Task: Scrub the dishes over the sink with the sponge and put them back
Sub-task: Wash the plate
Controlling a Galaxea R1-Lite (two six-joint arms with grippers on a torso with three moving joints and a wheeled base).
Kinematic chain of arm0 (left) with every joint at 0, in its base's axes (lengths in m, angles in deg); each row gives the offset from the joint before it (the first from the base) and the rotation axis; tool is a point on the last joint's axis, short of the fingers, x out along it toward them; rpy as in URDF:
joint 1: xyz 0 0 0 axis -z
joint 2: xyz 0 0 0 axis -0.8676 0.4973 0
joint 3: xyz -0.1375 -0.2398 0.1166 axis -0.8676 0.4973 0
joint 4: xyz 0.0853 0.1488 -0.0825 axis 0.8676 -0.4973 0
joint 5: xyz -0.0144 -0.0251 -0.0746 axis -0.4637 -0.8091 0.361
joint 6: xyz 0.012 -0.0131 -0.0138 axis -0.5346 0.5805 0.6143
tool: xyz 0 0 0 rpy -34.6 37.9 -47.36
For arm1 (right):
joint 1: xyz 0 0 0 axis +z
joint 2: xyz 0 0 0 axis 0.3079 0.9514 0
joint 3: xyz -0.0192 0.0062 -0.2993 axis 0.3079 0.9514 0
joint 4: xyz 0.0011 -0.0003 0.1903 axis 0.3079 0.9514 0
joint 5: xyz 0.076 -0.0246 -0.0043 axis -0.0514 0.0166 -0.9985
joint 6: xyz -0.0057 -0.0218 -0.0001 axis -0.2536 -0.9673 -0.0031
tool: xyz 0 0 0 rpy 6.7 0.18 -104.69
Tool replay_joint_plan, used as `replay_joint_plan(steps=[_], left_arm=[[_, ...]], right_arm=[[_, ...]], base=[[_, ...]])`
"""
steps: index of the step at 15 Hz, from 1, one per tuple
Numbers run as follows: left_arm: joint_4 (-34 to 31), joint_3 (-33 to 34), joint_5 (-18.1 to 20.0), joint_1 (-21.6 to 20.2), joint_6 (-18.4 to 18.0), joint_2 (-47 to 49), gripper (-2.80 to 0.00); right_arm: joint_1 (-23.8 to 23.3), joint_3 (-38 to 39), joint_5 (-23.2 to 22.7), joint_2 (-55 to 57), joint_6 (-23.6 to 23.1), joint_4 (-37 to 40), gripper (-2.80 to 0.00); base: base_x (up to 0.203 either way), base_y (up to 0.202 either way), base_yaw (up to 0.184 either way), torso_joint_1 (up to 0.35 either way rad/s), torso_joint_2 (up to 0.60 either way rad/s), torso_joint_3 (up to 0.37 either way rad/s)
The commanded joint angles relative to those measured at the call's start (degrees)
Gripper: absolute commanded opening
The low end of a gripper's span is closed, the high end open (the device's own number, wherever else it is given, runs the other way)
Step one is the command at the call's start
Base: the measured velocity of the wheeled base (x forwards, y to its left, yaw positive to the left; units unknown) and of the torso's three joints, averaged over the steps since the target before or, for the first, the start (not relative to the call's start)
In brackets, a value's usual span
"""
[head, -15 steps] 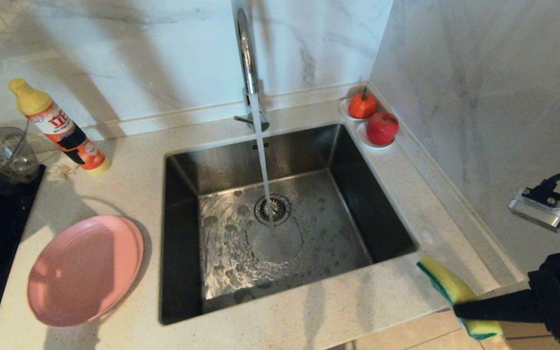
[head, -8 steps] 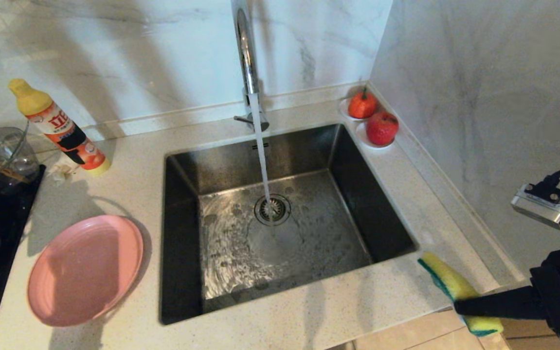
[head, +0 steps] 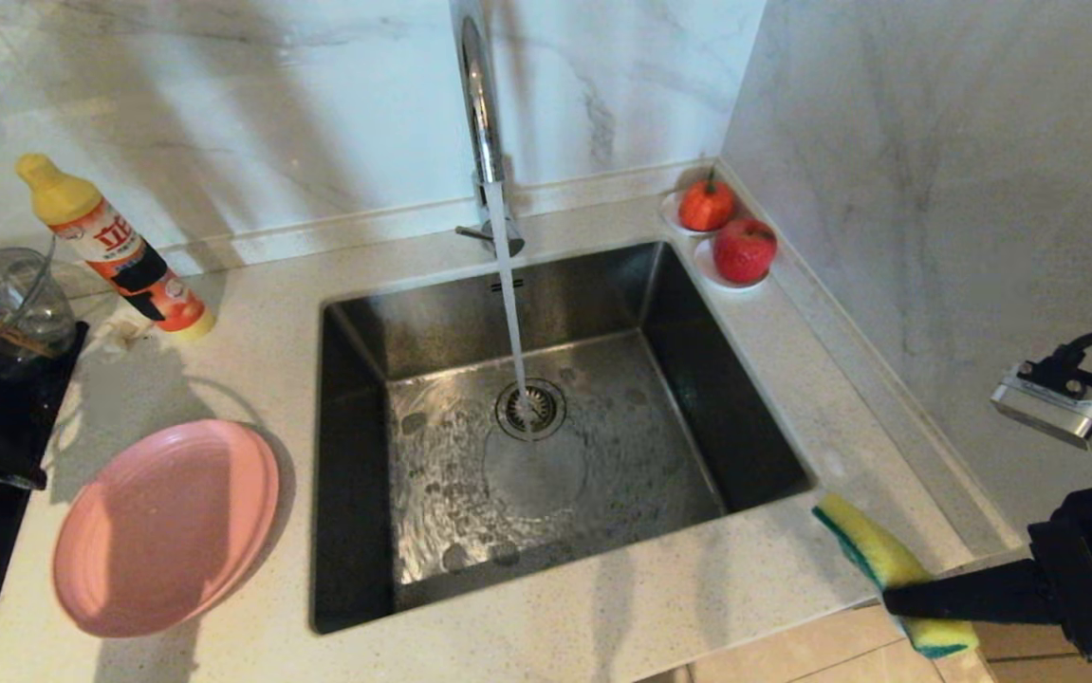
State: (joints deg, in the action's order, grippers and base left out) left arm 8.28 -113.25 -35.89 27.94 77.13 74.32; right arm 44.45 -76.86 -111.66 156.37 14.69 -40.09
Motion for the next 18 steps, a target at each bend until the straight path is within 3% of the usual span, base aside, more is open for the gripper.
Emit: replay_joint_plan(steps=[1, 7, 13, 18], left_arm=[[-0.1, 2.9, -1.6, 3.2, 0.6, 0.6, 0.00], [11.8, 12.2, -8.8, 5.1, 1.3, 2.0, 0.00], [12.4, 14.4, -8.4, 5.0, 1.5, 3.8, 0.00], [16.0, 15.9, -8.2, 5.0, 7.2, 7.2, 0.00]], right_arm=[[0.0, 0.3, -0.1, -0.3, 0.1, 0.2, -2.80], [0.0, 0.2, -0.1, -0.2, 0.1, 0.1, -2.80], [-0.1, 0.4, -0.1, -0.3, 0.1, 0.1, -2.80], [0.0, 0.4, -0.1, -0.1, 0.0, 0.1, -2.80]], base=[[0.000, 0.000, 0.000, 0.000, 0.00, 0.000], [0.000, 0.000, 0.000, 0.000, 0.00, 0.000], [0.000, 0.000, 0.000, 0.000, 0.00, 0.000], [0.000, 0.000, 0.000, 0.000, 0.00, 0.000]])
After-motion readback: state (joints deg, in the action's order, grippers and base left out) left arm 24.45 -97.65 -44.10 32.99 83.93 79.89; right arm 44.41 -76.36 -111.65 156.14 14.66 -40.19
